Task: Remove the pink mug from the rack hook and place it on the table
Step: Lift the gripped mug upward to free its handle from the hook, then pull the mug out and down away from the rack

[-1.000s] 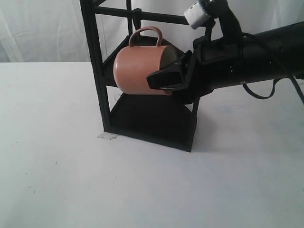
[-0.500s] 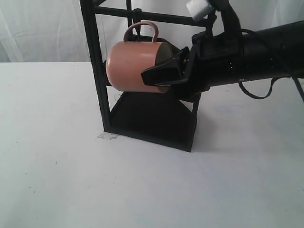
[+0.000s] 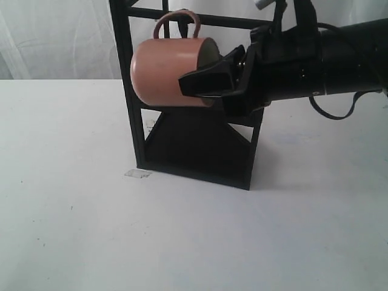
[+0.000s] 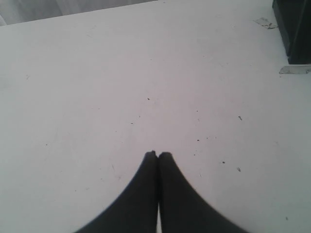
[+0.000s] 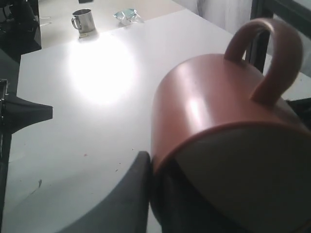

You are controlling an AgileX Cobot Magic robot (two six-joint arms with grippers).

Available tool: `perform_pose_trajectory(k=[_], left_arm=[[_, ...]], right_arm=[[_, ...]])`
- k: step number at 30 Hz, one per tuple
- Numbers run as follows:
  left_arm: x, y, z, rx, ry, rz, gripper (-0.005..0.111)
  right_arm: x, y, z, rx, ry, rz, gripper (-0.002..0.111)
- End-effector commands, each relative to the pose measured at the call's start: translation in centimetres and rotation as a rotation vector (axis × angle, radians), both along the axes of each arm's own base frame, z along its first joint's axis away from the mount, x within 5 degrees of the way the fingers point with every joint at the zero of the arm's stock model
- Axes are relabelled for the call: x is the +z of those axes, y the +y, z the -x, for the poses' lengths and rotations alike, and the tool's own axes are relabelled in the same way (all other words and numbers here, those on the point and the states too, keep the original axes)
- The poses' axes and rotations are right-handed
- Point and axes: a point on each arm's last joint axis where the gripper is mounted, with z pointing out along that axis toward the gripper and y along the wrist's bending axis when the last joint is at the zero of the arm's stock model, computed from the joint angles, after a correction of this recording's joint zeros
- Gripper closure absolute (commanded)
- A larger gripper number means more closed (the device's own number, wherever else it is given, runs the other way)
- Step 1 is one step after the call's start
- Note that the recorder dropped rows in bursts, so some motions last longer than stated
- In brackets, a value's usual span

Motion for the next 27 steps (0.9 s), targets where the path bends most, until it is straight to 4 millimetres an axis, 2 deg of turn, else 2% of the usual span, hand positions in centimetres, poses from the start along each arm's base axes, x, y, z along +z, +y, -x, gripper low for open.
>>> perform_pose_trajectory(k=[1,8,11,13,19,23,27], left_arm=[[0.0,-0.1,0.0,-0.007,-0.007,0.006,0.107],[0.0,-0.1,0.0,-0.007,-0.007,0.006,0.107],[0.0,-0.1,0.0,-0.007,-0.007,0.006,0.107],[0.0,-0.1,0.0,-0.007,-0.007,0.006,0.107],[0.0,-0.1,0.0,-0.007,-0.007,0.006,0.107],[0.0,-0.1,0.0,-0.007,-0.007,0.006,0.107],[0.0,-0.1,0.0,-0.007,-0.007,0.006,0.107]], right_arm=[[2.1,-0.3,1.2,0.010,-0.063,-0.053,0.108],[4.8,-0.9,4.8,0.136,-0.181,-0.075,0.108],[4.7,-1.3,6.5,0.230,-0.196,-0.013,0.108],[4.1,-1.7,7.3,0.268,-0.202,0.066,0.108],[1.2,-3.0,8.4,0.108,-0.152,0.136,0.108],[-1.3,-3.8,10.2,0.090,-0.112,0.157,0.108],[-2.5,-4.5,12.2,0.090,-0.116,0.165,0.108]])
